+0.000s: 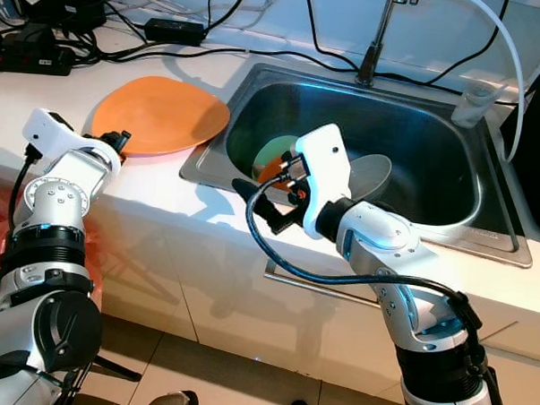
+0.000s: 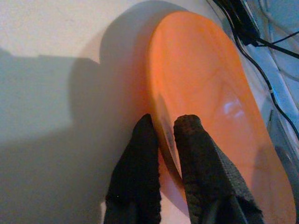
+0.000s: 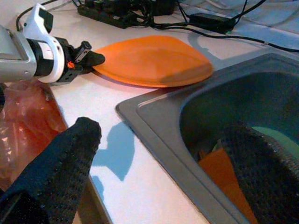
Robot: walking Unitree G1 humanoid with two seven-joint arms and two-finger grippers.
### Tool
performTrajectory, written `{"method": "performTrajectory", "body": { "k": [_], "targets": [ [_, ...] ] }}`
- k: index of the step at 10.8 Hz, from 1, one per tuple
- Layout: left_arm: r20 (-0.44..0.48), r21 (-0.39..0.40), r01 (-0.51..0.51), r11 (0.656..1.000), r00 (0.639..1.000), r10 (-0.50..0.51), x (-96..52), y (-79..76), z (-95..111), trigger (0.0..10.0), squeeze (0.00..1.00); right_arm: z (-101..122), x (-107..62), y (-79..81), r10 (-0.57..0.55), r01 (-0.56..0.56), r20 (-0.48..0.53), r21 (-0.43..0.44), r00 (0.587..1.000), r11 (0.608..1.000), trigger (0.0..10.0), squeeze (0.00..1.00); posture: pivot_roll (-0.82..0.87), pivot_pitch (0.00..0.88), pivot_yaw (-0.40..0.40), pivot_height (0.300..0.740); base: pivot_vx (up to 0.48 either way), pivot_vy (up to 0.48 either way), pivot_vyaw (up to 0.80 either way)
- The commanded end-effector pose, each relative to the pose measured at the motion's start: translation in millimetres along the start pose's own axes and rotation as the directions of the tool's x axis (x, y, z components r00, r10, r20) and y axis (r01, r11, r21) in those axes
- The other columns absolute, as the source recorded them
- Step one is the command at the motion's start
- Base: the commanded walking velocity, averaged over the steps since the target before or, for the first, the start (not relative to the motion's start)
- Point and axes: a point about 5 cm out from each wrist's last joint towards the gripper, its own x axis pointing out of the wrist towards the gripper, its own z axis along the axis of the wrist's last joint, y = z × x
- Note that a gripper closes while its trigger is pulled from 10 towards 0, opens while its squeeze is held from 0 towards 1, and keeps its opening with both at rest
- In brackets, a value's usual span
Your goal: Kitchen organization
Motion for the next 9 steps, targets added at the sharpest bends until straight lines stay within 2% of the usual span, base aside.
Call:
{"method": "performTrajectory", "body": {
  "k": [1,6,7,9],
  "targets": [
    [-0.063,0.020,-0.024,1.000,0.998,0.025,2.5,6.4,-14.2,0.0,0.00,1.9,-3.9,-3.2,-0.023,0.023,0.004,-0.004,1.000,1.000,10.0,0.00,0.00,0.102,-0.031,0.740,0.000,0.000,0.00],
    [-0.036,0.027,-0.035,0.999,0.999,0.036,3.3,7.9,-11.8,0.0,0.00,1.9,-4.0,-4.2,-0.025,0.025,0.003,-0.007,1.000,1.000,10.0,0.00,0.00,0.100,-0.032,0.740,0.000,0.000,0.00],
    [0.016,0.046,-0.039,0.998,0.999,0.038,2.6,8.0,-5.5,0.0,0.00,1.9,-4.1,-4.6,-0.027,0.027,0.002,-0.008,1.000,1.000,10.0,0.00,0.00,0.099,-0.033,0.740,0.000,0.000,0.00],
    [0.038,0.053,0.005,0.999,0.999,-0.007,1.0,0.9,-3.7,0.0,0.00,1.9,-3.9,-5.5,-0.029,0.029,0.001,-0.009,1.000,1.000,10.0,0.00,0.00,0.097,-0.036,0.740,0.000,0.000,0.00]
  ]
}}
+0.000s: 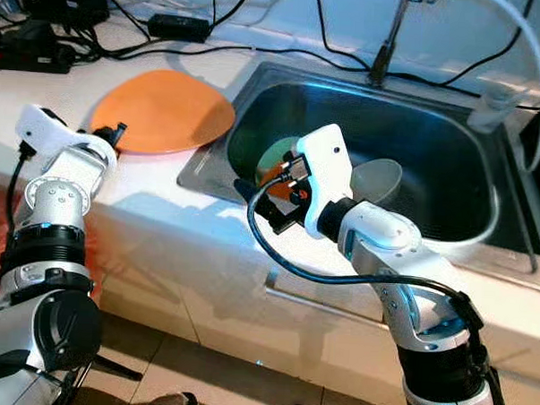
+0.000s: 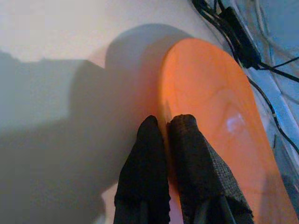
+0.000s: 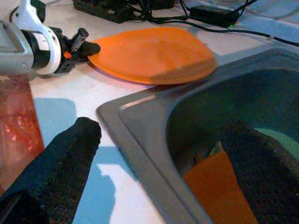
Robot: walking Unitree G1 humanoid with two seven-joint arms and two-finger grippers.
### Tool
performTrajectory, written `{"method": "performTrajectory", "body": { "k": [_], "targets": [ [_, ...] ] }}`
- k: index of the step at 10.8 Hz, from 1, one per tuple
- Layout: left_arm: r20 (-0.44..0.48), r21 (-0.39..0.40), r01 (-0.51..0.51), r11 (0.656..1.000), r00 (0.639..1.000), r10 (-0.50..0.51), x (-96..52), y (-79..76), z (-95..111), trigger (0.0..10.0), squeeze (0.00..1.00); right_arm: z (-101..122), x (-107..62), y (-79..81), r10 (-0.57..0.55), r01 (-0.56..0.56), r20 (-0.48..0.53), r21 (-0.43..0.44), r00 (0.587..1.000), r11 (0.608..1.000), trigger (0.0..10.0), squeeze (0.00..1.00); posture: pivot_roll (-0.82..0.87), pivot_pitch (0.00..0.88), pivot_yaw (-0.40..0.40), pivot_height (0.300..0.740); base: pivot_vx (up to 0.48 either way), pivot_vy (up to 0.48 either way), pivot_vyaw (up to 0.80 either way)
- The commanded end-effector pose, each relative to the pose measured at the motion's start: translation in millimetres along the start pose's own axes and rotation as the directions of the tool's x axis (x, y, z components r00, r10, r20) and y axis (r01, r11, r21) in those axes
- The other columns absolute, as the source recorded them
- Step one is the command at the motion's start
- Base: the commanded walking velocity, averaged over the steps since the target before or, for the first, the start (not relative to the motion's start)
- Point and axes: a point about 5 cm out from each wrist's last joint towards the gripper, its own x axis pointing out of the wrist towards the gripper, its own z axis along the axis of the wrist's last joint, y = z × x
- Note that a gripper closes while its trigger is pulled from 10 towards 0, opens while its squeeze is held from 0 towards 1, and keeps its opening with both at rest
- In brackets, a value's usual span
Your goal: Kitchen organization
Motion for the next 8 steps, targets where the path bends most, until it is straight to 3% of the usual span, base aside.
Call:
{"method": "performTrajectory", "body": {
  "k": [1,6,8],
  "targets": [
    [-0.028,0.079,0.013,0.997,1.000,-0.010,-1.2,-0.1,-13.9,0.0,0.00,2.1,-2.7,-4.4,-0.026,0.026,0.006,-0.005,1.000,1.000,10.0,0.00,0.00,0.095,-0.036,0.740,0.000,0.000,0.00],
    [0.000,0.010,0.191,0.982,0.982,-0.191,-10.1,-33.9,-25.5,0.0,0.00,3.9,-4.0,-8.2,-0.058,0.058,0.027,-0.003,0.998,0.998,10.0,0.00,-0.01,0.079,-0.014,0.740,0.000,0.000,0.00],
    [-0.026,0.026,0.235,0.972,0.972,-0.235,-13.2,-43.6,-33.1,0.0,0.00,5.3,-4.1,-9.7,-0.074,0.074,0.036,-0.002,0.997,0.997,10.0,0.00,-0.01,0.079,-0.002,0.740,0.000,0.000,0.00]
  ]
}}
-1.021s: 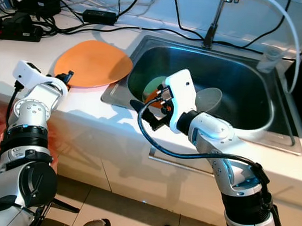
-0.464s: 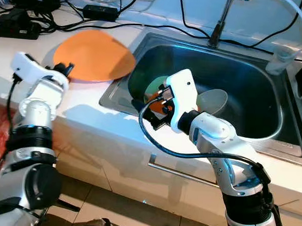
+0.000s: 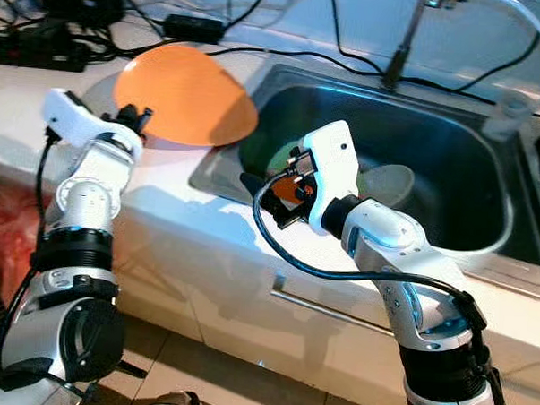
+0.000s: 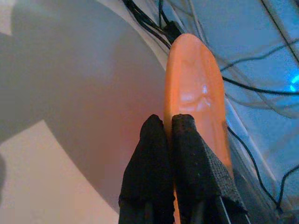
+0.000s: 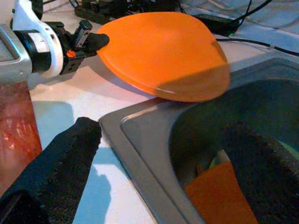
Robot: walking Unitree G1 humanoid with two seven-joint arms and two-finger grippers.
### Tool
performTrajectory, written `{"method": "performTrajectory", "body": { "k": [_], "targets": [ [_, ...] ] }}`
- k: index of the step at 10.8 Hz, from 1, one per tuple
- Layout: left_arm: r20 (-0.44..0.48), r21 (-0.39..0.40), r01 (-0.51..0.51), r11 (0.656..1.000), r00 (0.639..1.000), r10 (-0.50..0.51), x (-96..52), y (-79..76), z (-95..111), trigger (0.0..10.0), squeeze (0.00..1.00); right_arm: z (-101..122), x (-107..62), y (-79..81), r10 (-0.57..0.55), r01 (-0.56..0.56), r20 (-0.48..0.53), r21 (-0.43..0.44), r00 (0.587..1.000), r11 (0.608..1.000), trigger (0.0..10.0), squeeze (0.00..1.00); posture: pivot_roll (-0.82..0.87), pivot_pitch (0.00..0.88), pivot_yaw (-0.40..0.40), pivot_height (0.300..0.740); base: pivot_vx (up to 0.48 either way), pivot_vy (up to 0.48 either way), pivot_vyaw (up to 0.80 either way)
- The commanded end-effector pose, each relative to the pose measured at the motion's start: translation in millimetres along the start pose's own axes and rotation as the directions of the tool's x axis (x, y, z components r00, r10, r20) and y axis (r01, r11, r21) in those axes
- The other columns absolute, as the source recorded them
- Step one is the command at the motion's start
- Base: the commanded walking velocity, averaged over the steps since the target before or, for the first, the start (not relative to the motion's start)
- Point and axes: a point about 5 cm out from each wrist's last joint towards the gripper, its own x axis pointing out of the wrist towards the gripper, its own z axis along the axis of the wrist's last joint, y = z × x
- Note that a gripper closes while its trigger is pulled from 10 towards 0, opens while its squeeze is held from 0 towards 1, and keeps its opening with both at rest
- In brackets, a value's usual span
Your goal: Kitchen organization
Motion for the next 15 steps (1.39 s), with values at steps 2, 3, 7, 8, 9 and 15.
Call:
{"method": "performTrajectory", "body": {
  "k": [2,3,7,8,9,15],
  "targets": [
    [-0.070,0.054,0.095,0.994,0.993,-0.091,-1.8,-19.3,-16.4,0.0,0.00,3.0,-3.6,-7.4,-0.060,0.060,0.023,-0.007,0.998,0.998,10.0,0.00,-0.01,0.079,0.014,0.740,0.000,0.000,0.00],
    [-0.098,0.055,0.126,0.991,0.988,-0.120,-1.3,-26.0,-21.9,0.0,0.00,4.1,-5.3,-10.0,-0.081,0.082,0.026,-0.012,0.996,0.997,10.0,0.00,-0.02,0.079,0.022,0.740,0.000,0.000,0.00],
    [-0.197,0.046,0.220,0.974,0.958,-0.207,0.1,-51.7,-46.2,0.0,0.00,9.4,-18.8,-21.1,-0.202,0.202,0.007,-0.073,0.979,0.977,10.0,0.00,-0.08,0.089,0.077,0.740,0.000,0.000,0.00],
    [-0.225,0.028,0.243,0.970,0.947,-0.231,0.2,-57.1,-53.0,0.0,0.00,8.9,-23.2,-22.6,-0.226,0.224,-0.011,-0.088,0.974,0.971,10.0,0.00,-0.11,0.091,0.090,0.740,0.000,0.000,0.00],
    [-0.261,0.015,0.268,0.963,0.931,-0.255,-0.8,-63.3,-62.9,0.0,0.00,7.5,-29.2,-25.8,-0.263,0.258,-0.040,-0.105,0.964,0.960,10.0,0.00,-0.13,0.094,0.096,0.740,0.000,0.000,0.00],
    [-0.416,-0.036,0.347,0.937,0.847,-0.330,-15.5,-86.7,-121.4,0.0,0.00,-8.2,-65.1,-31.9,-0.366,0.347,-0.216,-0.121,0.905,0.930,10.0,0.00,-0.26,0.126,0.103,0.740,0.000,0.000,0.00]
  ]
}}
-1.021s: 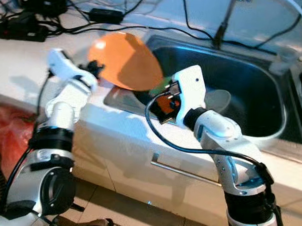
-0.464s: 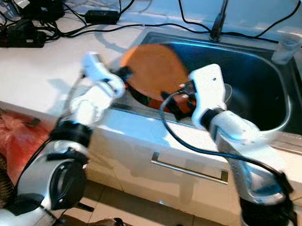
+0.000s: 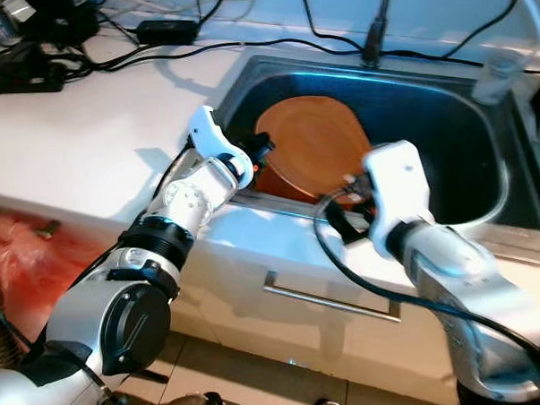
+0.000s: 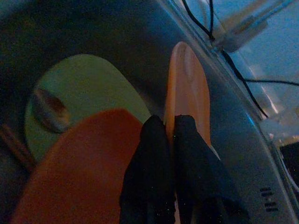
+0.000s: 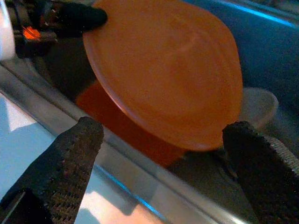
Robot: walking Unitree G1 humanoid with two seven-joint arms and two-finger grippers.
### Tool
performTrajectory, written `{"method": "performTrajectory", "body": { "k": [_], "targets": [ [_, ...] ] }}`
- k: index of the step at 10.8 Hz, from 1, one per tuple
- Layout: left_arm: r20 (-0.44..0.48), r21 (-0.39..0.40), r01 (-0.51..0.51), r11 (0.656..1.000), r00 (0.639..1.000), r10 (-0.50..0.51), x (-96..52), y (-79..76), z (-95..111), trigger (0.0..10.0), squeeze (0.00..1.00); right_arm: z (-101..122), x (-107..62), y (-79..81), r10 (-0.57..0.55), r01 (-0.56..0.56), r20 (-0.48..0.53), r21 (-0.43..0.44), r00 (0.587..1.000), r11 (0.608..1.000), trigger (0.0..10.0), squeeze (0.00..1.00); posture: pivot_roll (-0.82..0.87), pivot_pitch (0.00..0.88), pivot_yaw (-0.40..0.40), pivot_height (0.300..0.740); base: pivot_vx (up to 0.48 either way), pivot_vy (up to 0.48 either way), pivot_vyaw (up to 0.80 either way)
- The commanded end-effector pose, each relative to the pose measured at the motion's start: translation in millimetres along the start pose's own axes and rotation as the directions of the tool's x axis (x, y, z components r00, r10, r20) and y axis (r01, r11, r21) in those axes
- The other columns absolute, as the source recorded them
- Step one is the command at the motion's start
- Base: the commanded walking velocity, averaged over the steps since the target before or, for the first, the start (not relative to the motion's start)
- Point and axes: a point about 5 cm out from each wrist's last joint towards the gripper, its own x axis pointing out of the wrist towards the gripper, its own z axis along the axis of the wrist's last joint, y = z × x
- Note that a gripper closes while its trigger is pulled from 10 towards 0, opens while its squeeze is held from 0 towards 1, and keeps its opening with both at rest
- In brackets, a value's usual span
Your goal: Kitchen organization
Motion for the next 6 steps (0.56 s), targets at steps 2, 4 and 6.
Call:
{"method": "performTrajectory", "body": {
  "k": [2,4,6],
  "targets": [
    [-0.039,0.010,0.076,0.997,0.996,-0.075,4.9,-22.5,-16.4,0.0,0.00,2.1,-14.6,-2.9,-0.026,0.026,0.002,0.001,1.000,1.000,10.0,0.00,-0.29,0.145,0.103,0.740,0.000,0.000,0.00],
    [-0.074,0.014,0.067,0.998,0.995,-0.066,5.5,-21.4,-29.9,1.8,0.00,1.9,-18.6,-2.7,-0.029,0.029,-0.007,0.004,1.000,1.000,10.0,0.00,-0.30,0.156,0.099,0.740,0.000,0.000,0.00],
    [-0.116,-0.007,0.036,0.999,0.993,-0.036,5.2,-17.0,-43.2,10.0,0.00,4.0,-19.6,-1.4,-0.022,0.022,-0.005,0.006,1.000,1.000,10.0,0.00,-0.30,0.161,0.096,0.740,0.000,0.000,0.00]
  ]
}}
